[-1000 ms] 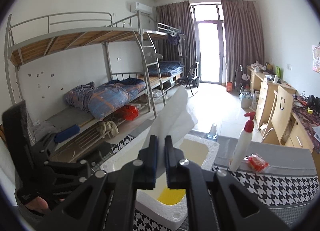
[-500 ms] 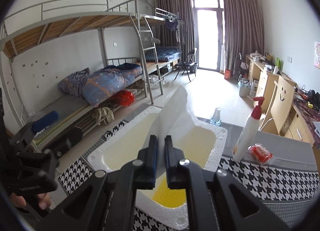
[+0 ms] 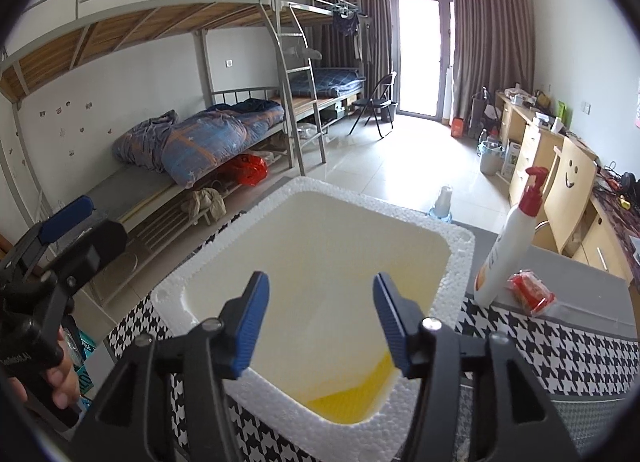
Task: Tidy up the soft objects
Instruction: 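Lower the white tissue into the foam box and open the right tool, then move both tools back from the foam box toward the remaining table items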
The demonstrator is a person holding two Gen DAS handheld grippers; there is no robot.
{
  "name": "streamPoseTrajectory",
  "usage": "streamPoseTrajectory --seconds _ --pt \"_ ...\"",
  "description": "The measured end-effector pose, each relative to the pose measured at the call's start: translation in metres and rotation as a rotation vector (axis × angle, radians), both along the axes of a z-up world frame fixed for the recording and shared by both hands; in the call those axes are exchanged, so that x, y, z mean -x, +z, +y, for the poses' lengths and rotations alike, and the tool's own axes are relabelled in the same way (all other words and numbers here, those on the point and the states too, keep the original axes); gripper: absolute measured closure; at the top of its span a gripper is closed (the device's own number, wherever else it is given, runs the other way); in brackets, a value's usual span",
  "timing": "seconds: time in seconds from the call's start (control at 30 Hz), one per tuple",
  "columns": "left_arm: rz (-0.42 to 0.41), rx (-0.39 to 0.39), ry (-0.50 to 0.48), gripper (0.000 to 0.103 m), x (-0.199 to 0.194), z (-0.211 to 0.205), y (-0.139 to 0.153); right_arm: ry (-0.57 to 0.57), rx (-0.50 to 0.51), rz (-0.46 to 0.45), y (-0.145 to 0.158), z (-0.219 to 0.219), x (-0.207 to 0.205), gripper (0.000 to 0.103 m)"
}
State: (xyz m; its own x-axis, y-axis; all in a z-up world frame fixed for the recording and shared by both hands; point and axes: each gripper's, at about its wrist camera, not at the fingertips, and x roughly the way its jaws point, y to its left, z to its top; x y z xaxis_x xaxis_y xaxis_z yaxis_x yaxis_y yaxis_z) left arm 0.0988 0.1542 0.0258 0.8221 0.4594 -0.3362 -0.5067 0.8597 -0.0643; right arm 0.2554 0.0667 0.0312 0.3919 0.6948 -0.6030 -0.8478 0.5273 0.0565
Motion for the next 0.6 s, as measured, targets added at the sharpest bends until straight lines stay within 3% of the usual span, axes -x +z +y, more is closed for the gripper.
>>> streamPoseTrajectory --seconds 0.1,0.27,0.33,0.6 --pt "0.004 -0.002 -0.003 0.001 0.0 -0.005 0.0 -0.007 -0.014 -0.006 0.004 -0.005 0.001 0.038" --pt "0.006 -0.01 -0.01 0.001 0.0 -0.013 0.002 -0.028 -0.079 -0.041 0.016 -0.022 0.005 0.011" --pt "0.007 -0.016 -0.013 0.001 0.001 -0.016 0.002 -0.035 -0.093 -0.056 0.02 -0.028 0.007 0.007" --pt "0.004 -0.03 -0.026 0.001 0.004 -0.032 0.007 -0.048 -0.124 -0.066 0.025 -0.046 0.01 0.007"
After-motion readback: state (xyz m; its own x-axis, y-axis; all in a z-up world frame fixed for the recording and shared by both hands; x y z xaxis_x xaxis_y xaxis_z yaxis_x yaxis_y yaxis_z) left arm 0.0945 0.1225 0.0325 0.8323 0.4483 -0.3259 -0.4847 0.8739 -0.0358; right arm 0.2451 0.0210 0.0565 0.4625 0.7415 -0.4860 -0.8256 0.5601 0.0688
